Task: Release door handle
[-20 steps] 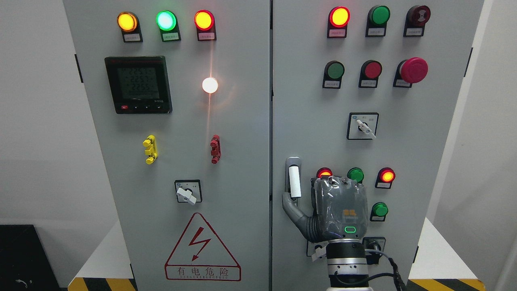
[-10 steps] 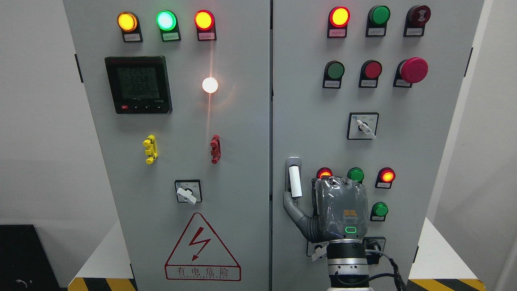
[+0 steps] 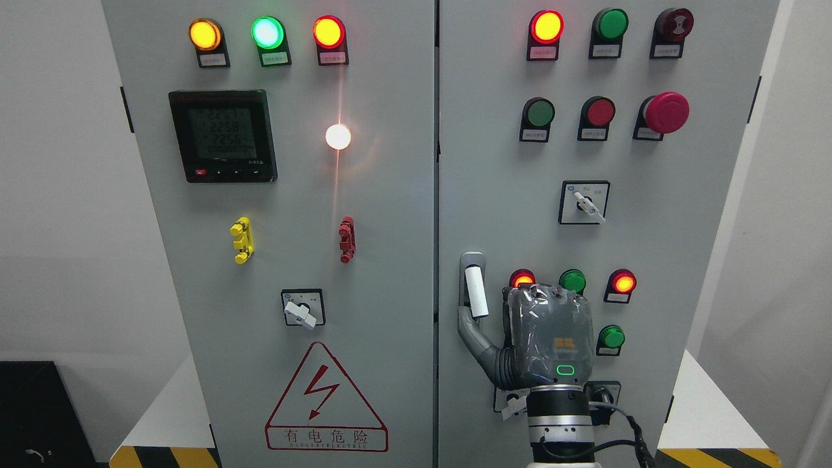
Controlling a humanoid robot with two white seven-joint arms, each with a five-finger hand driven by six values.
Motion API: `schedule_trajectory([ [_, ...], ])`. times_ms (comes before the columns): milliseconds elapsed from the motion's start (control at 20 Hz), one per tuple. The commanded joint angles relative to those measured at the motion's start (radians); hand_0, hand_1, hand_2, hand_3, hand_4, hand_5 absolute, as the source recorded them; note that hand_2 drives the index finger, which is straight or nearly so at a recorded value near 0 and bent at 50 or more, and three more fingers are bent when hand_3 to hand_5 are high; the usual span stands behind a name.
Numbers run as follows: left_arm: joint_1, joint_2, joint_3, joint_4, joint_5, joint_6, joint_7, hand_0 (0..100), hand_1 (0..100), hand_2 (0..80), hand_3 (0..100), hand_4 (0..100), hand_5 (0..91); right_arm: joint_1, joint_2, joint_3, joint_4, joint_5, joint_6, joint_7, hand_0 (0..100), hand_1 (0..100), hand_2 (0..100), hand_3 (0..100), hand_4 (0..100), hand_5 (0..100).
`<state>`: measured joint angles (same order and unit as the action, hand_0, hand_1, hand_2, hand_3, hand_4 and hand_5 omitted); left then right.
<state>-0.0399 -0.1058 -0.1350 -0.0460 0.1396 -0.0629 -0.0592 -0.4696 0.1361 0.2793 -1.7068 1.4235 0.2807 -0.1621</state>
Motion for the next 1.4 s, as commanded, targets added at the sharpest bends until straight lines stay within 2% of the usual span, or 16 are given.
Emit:
schedule_trajectory([
  [0,0.000,0.000,0.000,0.000,0.000,0.000,-0.001,12,56,0.0,0,0,0.0,0.000,0.000,-0.008,-0.001,0.000,0.003,0.000,38,31,100,100,98,100],
  [1352,0.000,0.000,0.000,0.000,0.000,0.000,-0.001,12,56,0.0,0,0,0.0,0.003,0.000,-0.022,-0.010,-0.015,0.002,-0.007,38,33,100,100,99,100],
])
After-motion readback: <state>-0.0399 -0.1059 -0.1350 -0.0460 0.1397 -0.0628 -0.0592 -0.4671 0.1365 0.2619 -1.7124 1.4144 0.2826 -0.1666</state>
